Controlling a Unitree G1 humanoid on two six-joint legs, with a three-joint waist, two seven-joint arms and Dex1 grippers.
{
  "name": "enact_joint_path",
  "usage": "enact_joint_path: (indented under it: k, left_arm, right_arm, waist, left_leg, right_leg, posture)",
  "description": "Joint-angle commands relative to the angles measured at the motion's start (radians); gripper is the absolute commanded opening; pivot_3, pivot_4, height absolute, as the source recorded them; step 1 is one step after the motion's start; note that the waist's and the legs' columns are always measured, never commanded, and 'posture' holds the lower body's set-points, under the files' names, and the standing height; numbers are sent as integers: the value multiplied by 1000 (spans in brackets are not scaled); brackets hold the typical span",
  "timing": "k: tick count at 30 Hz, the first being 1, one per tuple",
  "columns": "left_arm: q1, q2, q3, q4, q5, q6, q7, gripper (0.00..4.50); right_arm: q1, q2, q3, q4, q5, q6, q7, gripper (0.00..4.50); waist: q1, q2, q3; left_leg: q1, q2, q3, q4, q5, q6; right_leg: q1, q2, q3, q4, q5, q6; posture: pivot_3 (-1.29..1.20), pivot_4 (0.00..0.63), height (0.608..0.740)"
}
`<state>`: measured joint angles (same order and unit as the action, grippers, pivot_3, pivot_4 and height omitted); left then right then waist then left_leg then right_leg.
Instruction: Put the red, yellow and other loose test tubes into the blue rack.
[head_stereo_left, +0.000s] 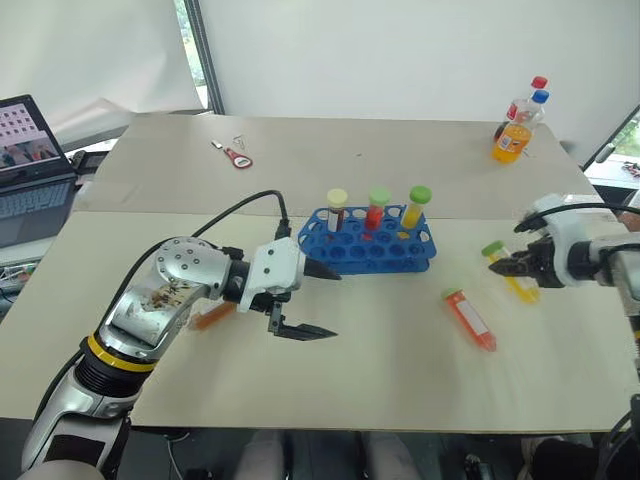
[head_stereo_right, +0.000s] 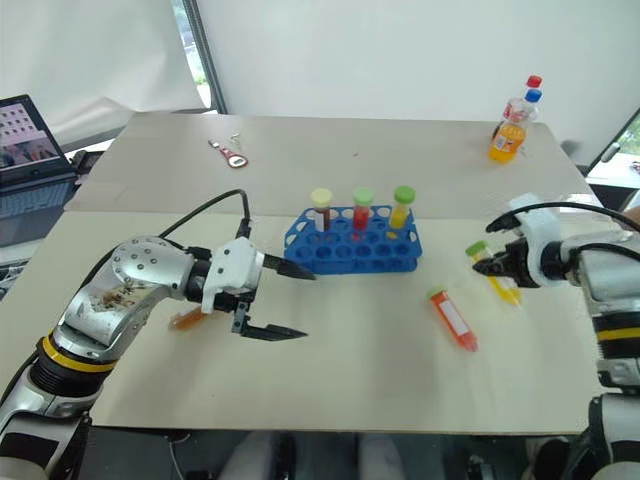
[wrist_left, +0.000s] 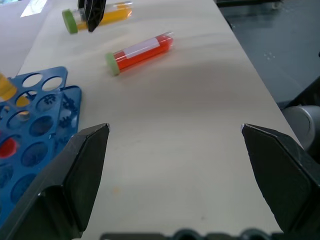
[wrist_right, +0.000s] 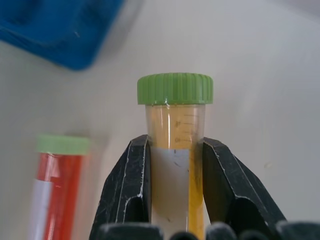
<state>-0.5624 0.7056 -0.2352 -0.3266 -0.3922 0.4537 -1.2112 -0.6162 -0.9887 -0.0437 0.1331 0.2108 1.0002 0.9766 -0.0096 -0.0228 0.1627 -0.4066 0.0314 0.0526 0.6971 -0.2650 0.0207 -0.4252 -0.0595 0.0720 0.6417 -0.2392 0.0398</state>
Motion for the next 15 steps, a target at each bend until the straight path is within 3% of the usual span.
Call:
enact_joint_path:
  k: [1,4,7,10,15]
  left_arm:
    - [24,-40,102,2,-58,32,88,4500]
    - [60,-69,158,-4,-92,56,140,4500]
    - [99,-65,174,-20,-104,31,131,4500]
    - [126,-49,169,-18,-97,-7,96,4500]
    - [109,-56,164,-29,-148,41,82,4500]
  right_arm:
    - [100,87,-224,-300,90,-66,-88,1005]
    - [178,284,-344,-498,163,-141,-208,1005]
    - [223,440,-305,-556,123,-297,-330,1004]
    - [225,563,-239,-517,68,-442,-435,1004]
    - [204,662,-142,-363,-28,-664,-525,1004]
  waist:
    - [0,0,0]
    - [-8,-1,0]
    - [-7,-1,0]
    - [-6,-1,0]
    - [-2,-1,0]
  left_leg:
    - [0,0,0,0,0,0]
    - [0,2,-7,0,0,0]
    - [0,0,-11,0,0,-1]
    - [1,0,-10,1,1,-1]
    - [1,-1,-6,1,1,-2]
  right_leg:
    - [0,0,0,0,0,0]
    - [1,2,-1,1,0,0]
    - [1,1,0,3,0,0]
    - [1,0,0,3,0,0]
    - [1,0,-1,3,0,0]
  posture:
    - [0,150,740]
    - [0,150,740]
    - [0,150,740]
    - [0,150,740]
    - [0,150,740]
